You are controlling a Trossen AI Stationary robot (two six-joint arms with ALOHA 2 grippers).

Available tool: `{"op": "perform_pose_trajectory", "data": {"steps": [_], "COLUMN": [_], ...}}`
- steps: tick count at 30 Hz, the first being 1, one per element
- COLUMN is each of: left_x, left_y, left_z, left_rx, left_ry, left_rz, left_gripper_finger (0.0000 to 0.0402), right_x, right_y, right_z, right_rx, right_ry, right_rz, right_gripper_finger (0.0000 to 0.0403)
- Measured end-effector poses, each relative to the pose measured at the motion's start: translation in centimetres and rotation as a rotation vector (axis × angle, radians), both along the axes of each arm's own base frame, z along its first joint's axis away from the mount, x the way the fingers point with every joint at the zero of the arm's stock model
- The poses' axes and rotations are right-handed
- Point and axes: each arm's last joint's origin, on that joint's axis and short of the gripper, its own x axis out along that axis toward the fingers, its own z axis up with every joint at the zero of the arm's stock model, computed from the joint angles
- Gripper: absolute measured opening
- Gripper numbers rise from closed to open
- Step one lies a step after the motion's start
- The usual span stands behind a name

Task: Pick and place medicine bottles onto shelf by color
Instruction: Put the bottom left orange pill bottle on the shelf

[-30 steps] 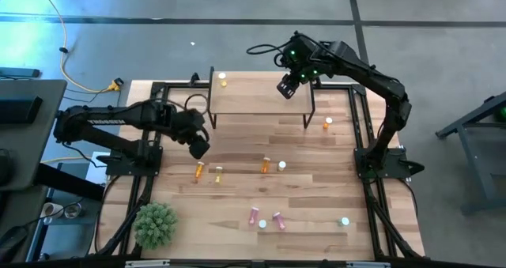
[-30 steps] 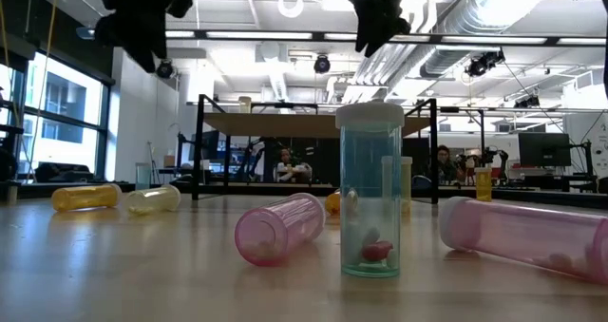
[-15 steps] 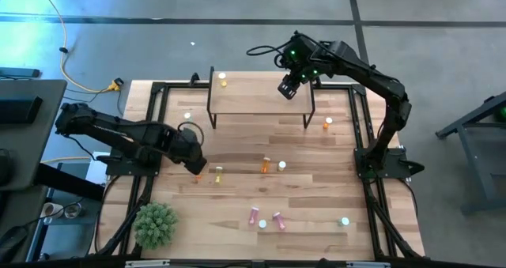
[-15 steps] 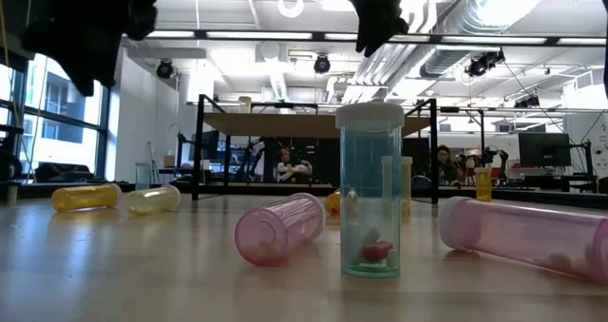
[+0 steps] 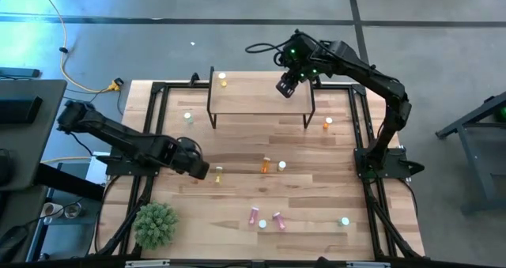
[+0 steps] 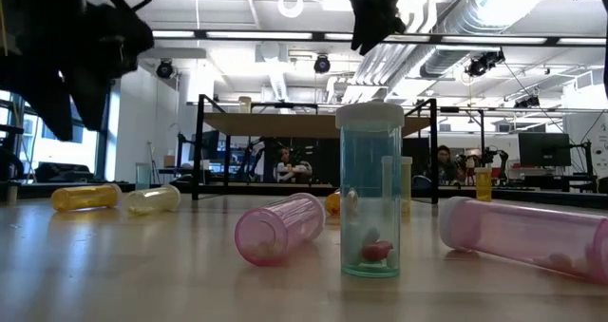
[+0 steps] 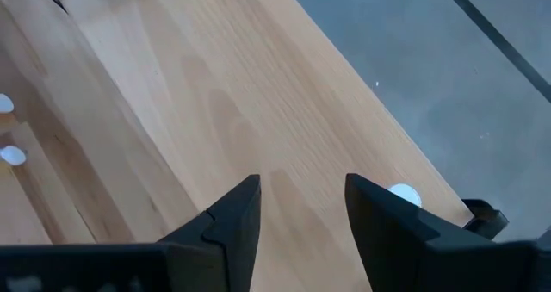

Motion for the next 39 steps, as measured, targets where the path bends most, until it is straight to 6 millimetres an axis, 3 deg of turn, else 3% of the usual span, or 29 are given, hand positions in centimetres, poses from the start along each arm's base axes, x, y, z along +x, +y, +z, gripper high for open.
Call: {"op": "perform_pose_trajectory", "data": {"steps": [11,27,39], "left_x": [1.3,2.7,3.0], "left_y": [-0.3,-0.1,-0.2], "left_z": [-3.7,-6.6,-6.9], "left_rx": [0.004,0.005,-0.017], "left_ry": [0.106,0.212,0.223], "left_rz": [0.036,0.048,-0.065], "left_gripper_finger": [0.0186,0.0183,0.0095], "right_x": [0.2,0.3,0.3], "right_y": [-0.1,-0.1,-0.1], "right_z": [0.2,0.2,0.2], "right_rx": [-0.016,-0.016,-0.016], "right_ry": [-0.03,-0.03,-0.03], "right_rz": [0.0,0.0,0.0], "right_gripper_finger": [0.0161,0.0161,0.0161]}}
